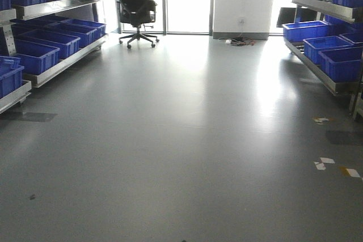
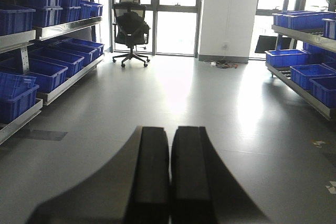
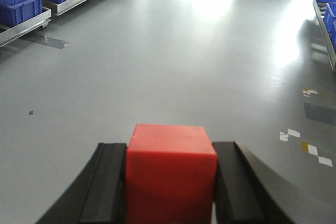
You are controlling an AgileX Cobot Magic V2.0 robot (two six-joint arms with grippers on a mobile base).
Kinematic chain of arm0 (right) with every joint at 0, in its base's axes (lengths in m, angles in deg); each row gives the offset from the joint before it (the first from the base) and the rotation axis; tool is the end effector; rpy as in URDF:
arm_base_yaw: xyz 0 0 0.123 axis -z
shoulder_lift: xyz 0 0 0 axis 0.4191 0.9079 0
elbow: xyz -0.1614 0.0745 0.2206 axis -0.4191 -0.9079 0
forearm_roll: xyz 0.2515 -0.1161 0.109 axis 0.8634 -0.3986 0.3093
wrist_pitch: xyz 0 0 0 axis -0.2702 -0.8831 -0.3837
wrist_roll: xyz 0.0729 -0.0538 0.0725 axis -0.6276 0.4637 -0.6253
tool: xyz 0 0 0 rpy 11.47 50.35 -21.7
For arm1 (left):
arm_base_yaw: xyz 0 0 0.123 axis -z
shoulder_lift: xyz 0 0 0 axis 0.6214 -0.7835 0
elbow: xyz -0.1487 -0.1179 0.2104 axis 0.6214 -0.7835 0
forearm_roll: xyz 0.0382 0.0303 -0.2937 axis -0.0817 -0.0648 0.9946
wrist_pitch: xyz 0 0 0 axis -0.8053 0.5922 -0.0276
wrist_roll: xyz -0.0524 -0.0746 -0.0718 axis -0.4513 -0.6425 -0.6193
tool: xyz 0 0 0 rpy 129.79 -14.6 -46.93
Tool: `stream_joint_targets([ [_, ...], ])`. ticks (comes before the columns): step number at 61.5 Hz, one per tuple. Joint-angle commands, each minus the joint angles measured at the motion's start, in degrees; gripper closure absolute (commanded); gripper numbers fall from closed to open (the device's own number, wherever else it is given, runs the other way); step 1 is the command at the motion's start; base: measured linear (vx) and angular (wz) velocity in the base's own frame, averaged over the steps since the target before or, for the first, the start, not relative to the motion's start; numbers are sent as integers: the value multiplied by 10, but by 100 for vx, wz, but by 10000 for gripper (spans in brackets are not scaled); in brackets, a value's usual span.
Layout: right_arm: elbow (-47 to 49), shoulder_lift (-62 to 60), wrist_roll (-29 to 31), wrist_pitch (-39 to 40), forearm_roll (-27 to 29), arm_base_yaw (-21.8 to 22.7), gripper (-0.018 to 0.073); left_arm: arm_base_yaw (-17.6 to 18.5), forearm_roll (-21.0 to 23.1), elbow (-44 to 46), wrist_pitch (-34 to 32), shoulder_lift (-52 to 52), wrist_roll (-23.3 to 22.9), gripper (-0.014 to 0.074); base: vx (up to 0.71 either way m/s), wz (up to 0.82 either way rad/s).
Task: Pick red cube and place on left shelf
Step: 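Drive the base to the shelf rack holding the red cube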
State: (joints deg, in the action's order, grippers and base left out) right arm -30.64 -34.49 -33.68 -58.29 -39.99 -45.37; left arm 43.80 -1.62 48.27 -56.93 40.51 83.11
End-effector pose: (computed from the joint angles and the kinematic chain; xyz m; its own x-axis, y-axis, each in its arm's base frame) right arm 0.1091 0.0210 0.3071 -0.2000 -0.0707 -0.9772 -0.1990 0.9795 -0.0301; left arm 0.1289 -0.0124 0.2106 0.0664 -0.0745 -0.9950 0.1009 0.9926 -0.0676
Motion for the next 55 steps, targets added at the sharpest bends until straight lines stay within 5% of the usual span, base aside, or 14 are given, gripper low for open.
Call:
stream_joint_targets([
  [1, 15, 6, 2, 53, -16, 0, 501, 4, 1, -14, -47, 7, 0, 495, 43, 9],
  [55, 15, 6, 2, 53, -16, 0, 501, 4, 1, -14, -47, 7, 0, 495, 54, 22],
])
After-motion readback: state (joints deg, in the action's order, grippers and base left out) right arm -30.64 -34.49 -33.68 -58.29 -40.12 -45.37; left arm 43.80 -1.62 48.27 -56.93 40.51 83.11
